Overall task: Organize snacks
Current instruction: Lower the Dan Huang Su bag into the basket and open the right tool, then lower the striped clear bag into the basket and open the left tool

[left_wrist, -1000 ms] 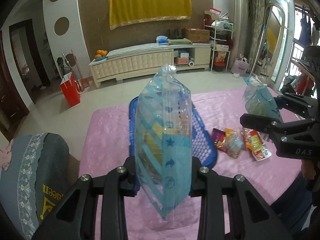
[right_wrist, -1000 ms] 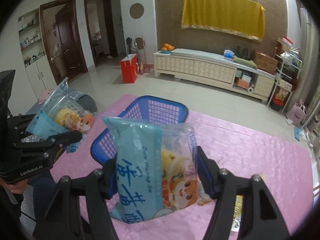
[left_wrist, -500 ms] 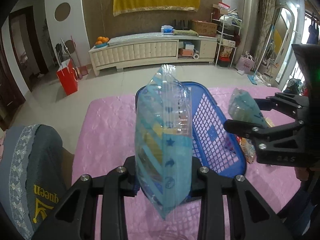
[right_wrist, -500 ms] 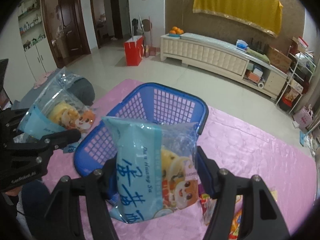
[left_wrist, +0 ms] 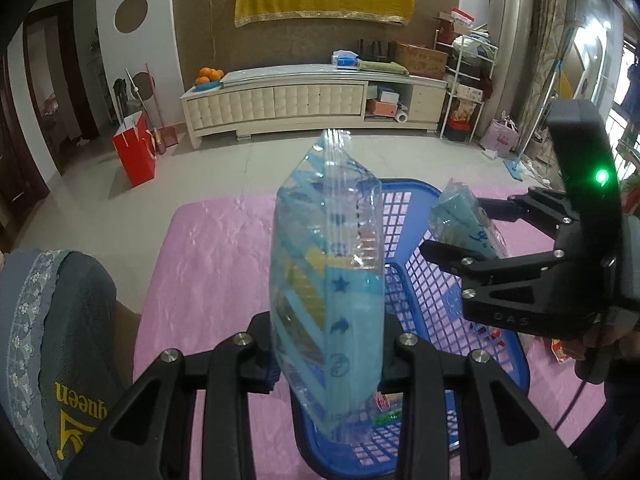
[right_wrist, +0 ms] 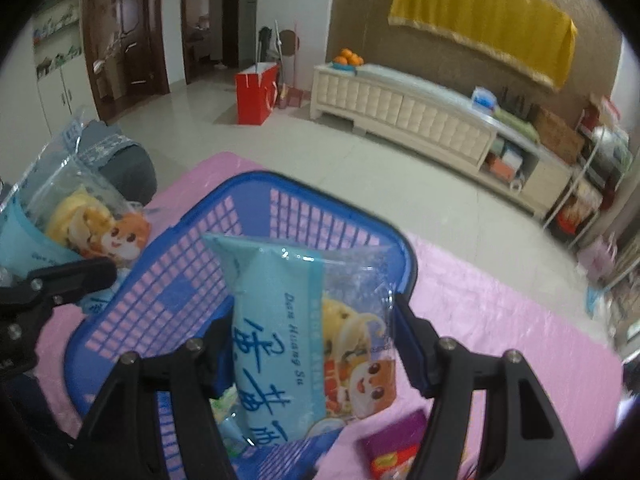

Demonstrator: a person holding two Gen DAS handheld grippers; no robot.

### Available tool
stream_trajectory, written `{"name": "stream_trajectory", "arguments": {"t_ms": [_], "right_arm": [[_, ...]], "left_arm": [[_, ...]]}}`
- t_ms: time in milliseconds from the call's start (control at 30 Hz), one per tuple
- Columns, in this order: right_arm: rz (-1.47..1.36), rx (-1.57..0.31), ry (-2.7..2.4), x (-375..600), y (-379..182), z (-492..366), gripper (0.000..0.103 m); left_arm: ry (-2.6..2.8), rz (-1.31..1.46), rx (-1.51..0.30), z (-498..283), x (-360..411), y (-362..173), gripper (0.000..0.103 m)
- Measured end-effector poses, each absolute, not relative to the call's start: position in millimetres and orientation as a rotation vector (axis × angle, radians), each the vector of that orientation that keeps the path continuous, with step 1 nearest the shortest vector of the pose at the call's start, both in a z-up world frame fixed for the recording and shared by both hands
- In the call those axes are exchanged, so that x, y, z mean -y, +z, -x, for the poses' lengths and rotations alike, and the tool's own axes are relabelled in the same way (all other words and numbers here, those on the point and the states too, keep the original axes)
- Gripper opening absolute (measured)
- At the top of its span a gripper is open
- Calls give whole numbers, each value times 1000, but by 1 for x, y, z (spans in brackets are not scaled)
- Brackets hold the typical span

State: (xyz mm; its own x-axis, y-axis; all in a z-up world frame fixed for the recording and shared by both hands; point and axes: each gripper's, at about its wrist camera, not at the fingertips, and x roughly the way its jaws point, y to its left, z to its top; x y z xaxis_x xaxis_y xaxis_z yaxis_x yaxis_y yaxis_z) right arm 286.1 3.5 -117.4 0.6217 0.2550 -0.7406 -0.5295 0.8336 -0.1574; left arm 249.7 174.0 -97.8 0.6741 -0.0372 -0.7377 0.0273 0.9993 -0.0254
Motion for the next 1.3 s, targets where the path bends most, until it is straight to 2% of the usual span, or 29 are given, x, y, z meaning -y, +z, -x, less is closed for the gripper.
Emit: {"name": "stream_trajectory", "arguments": {"t_ms": [67, 133, 267, 700, 1167, 1233, 1267, 1300], "right_arm": [[423, -770, 420, -8, -120, -288, 75], [435, -752, 399, -7, -118, -289, 88], [407, -707, 415, -1, -104, -279, 92], [334, -747, 393, 23, -83, -260, 93], [242, -770, 316, 61, -93, -267, 93], [212, -777, 305, 69, -96, -271, 93], [199, -782, 298, 73, -97, -273, 93], [191, -785, 294, 76, -98, -275, 93]], "left_arm": [[-35, 14, -833, -252, -174, -97, 31], [-39, 13, -835, -251, -173, -97, 31], [-47, 11, -841, -247, -170, -97, 31], [-78, 18, -838, -242, -167, -82, 31], [-150, -15, -858, -289, -139, -92, 31], [-169, -26, -862, -301, -133, -93, 40], [-169, -34, -850, -307, -130, -92, 48], [-165, -42, -838, -310, -128, -91, 61]]}}
